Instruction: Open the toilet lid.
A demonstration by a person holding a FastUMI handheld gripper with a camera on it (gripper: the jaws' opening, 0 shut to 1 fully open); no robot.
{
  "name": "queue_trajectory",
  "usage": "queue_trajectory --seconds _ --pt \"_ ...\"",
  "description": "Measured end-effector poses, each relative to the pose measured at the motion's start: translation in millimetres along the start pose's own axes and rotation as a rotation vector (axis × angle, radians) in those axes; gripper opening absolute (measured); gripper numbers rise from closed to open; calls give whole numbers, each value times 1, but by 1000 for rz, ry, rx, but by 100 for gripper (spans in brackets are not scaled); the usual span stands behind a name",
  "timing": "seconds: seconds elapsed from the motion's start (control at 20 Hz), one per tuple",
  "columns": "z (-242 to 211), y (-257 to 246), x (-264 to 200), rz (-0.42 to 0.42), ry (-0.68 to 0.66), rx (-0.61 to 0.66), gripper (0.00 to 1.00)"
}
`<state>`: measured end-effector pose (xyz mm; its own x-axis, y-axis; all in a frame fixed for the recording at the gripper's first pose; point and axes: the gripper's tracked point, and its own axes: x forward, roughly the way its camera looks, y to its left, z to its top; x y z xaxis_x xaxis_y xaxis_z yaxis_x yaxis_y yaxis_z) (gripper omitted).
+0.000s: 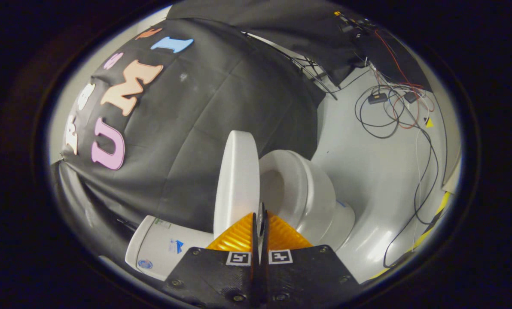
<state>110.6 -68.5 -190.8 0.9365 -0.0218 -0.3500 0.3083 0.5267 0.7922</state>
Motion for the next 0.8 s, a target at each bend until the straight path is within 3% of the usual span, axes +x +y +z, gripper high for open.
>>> queue_trajectory --seconds 0.8 --pt "4 56 -16 13 -28 -98 1"
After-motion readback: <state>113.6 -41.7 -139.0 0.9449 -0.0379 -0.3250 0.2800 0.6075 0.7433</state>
